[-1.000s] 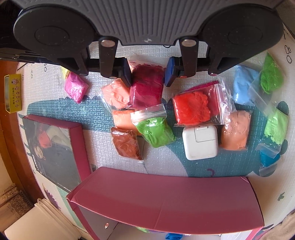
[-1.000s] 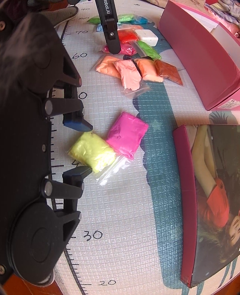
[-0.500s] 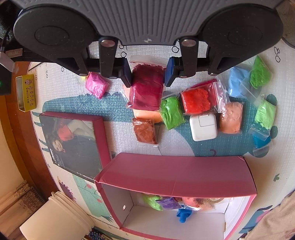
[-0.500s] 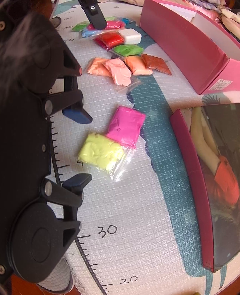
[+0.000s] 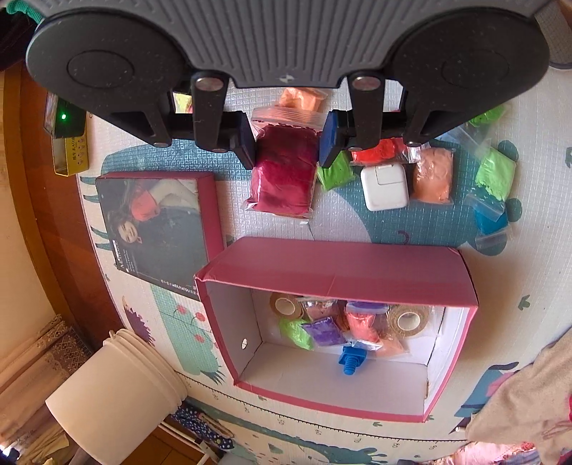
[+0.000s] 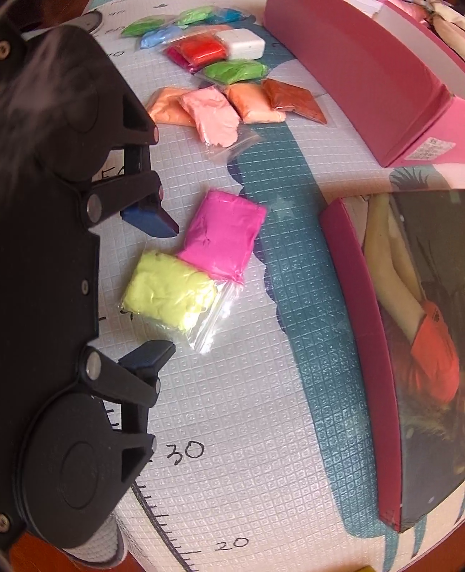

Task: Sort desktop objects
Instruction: 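Drop the crimson bag into the shoebox with the left tool while the right tool grasps yellow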

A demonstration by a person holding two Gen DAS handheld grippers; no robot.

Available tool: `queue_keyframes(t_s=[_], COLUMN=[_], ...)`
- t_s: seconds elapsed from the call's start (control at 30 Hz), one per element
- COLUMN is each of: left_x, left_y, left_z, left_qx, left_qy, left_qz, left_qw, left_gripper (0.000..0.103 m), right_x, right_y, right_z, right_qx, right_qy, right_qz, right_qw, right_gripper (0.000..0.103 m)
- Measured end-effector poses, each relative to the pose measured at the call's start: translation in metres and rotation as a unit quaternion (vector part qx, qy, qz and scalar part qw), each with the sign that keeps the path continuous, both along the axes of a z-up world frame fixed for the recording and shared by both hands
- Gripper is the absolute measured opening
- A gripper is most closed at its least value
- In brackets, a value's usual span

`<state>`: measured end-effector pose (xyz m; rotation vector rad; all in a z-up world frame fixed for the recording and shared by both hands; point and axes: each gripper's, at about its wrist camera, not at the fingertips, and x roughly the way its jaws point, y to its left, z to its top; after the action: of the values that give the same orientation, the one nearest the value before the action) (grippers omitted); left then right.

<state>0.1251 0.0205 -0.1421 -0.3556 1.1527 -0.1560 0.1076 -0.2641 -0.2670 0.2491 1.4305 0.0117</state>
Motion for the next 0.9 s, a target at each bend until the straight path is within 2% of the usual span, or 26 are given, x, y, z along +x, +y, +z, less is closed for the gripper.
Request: queue_keyframes(t_s=[0.13,0.17,0.53,0.73,0.9], left_x=[0.018,0.022,0.060,0.085,0.110], left_y=[0.011,0.013,0.054,0.079,0.095], left_z=[0.017,0.022,0.051,0.050,0.036], left_qx=[0.005,0.009,0.043,0.053,0.050], left_qy=[-0.015,-0.019,-0.038,-0.044,-0.042], left_qz=[0.001,0.000,0.009,0.026,0.047], left_qw=[0.9999,0.9998,0.9983,0.9973,0.9968], left_gripper=[0.037,0.037,0.037,0.037,0.037], right_x=[-0.001,-0.002,-0.012,-0.011,-0.001], right_y=[-0.001,-0.002,-0.005,-0.019,-0.017], right_z=[0.003,0.003,0.027,0.045,0.065], right_qx=[-0.026,-0.024,-0.029,-0.017,0.011], right_qy=[-0.001,-0.002,-0.010,-0.027,-0.060], right_qz=[0.011,0.012,0.029,0.020,0.007], right_qw=[1.000,1.000,0.999,0.999,0.998], right_gripper=[0.040,0.038,0.037,0.037,0.037])
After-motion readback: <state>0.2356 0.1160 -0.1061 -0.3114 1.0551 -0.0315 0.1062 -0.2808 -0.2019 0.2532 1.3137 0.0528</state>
